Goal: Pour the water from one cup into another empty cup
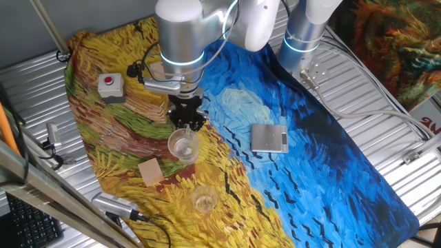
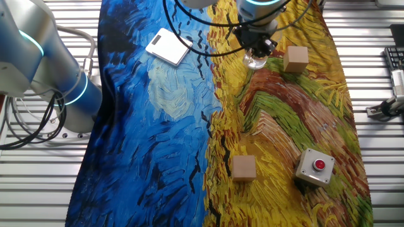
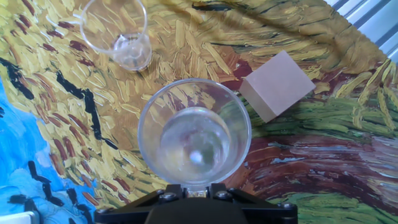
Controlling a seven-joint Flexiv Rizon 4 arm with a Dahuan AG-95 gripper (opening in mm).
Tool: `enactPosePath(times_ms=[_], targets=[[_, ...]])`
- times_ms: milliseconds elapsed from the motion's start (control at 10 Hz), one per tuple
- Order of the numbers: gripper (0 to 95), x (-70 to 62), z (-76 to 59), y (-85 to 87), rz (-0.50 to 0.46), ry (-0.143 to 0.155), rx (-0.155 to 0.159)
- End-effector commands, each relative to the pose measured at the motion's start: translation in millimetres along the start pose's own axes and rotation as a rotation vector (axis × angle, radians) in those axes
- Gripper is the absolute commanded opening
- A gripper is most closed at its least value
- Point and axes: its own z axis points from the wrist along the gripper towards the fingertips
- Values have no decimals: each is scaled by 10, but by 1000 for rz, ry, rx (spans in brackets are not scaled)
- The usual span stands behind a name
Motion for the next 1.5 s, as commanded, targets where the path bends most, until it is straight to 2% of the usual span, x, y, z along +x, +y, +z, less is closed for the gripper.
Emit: enactPosePath(times_ms=[100, 400, 600, 1200, 1500], targets=[[0, -7, 4, -9, 9, 2, -2], [0, 7, -14, -9, 9, -4, -6], [0, 13, -19, -8, 4, 17, -4], [0, 13, -20, -7, 0, 17, -5], [0, 13, -20, -7, -31, -8, -23]])
